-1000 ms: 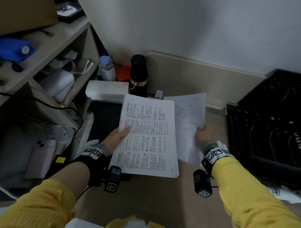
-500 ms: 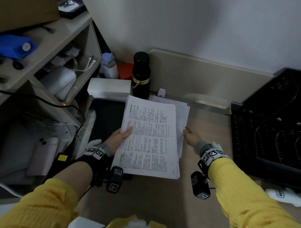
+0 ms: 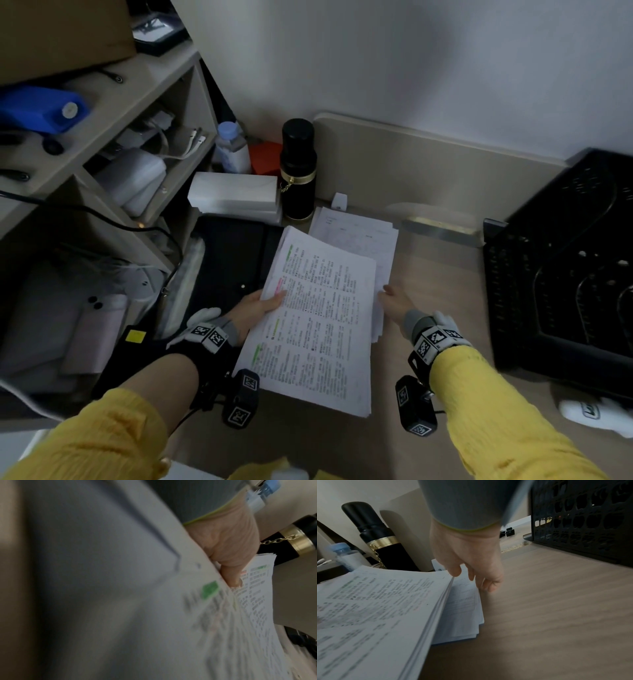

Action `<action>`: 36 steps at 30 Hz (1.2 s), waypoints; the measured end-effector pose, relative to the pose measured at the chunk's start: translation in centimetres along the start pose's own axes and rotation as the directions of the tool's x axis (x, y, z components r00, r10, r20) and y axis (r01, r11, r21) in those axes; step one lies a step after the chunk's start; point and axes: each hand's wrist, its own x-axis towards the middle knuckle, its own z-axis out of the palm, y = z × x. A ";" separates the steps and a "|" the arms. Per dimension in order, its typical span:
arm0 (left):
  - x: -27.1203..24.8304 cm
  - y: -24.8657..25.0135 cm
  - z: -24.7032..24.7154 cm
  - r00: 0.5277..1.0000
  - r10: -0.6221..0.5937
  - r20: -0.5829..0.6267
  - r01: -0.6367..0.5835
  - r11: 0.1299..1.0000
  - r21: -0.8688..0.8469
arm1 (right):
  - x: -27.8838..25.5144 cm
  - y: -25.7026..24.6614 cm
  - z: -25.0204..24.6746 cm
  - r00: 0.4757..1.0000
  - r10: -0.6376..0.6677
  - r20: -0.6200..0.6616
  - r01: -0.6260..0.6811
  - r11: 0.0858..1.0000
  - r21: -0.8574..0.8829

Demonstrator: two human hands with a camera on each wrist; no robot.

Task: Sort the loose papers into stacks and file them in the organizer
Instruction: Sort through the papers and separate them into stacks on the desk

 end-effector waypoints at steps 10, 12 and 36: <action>1.2 -0.3 -0.3 0.999 -0.041 -0.004 0.041 0.999 -0.010 | 1.7 -1.1 -0.2 0.999 0.032 -0.015 -0.033 0.999 -0.027; 1.3 -0.4 -0.2 0.999 -0.041 0.000 0.041 0.999 -0.016 | 2.0 -1.4 -0.3 0.999 0.030 -0.024 -0.031 0.999 -0.034; -0.7 -4.0 3.7 0.999 0.038 0.023 -0.037 0.998 -0.043 | -7.1 3.6 1.5 0.965 -0.236 -0.117 0.261 0.919 0.297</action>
